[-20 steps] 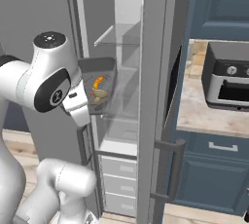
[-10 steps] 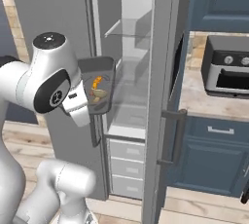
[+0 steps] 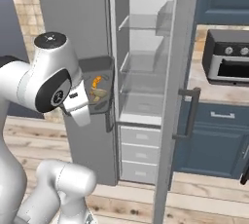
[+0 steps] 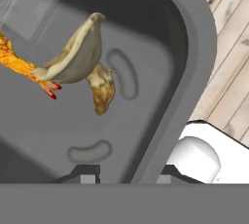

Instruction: Place the tupperware containing the shrimp and mushroom meal in the microwave. Close the microwave door and press the start button to reheat the meal.

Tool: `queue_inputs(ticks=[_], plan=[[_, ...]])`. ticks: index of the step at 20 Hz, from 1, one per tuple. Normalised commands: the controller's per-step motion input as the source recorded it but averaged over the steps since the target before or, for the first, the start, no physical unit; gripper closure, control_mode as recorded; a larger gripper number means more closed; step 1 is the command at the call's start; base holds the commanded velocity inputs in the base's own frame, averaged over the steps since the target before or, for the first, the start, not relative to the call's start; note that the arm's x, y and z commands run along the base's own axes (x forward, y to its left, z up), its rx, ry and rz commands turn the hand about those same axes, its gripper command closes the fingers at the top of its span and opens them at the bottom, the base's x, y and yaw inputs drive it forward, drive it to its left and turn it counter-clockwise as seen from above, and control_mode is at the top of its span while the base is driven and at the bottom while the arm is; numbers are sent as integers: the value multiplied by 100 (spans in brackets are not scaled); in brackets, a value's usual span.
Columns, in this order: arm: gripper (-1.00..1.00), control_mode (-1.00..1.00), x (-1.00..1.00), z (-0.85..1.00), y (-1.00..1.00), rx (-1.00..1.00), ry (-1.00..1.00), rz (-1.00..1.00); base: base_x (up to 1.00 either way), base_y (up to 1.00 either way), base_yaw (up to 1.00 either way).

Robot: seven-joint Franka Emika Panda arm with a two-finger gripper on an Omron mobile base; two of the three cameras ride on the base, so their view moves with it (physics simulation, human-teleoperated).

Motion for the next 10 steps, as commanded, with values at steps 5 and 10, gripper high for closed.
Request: queue_inputs(ticks=[5, 10], plan=[[100, 100, 0, 0, 0, 0, 0, 0, -54, 60, -11], [100, 100, 0, 0, 0, 0, 0, 0, -19, 34, -30]])
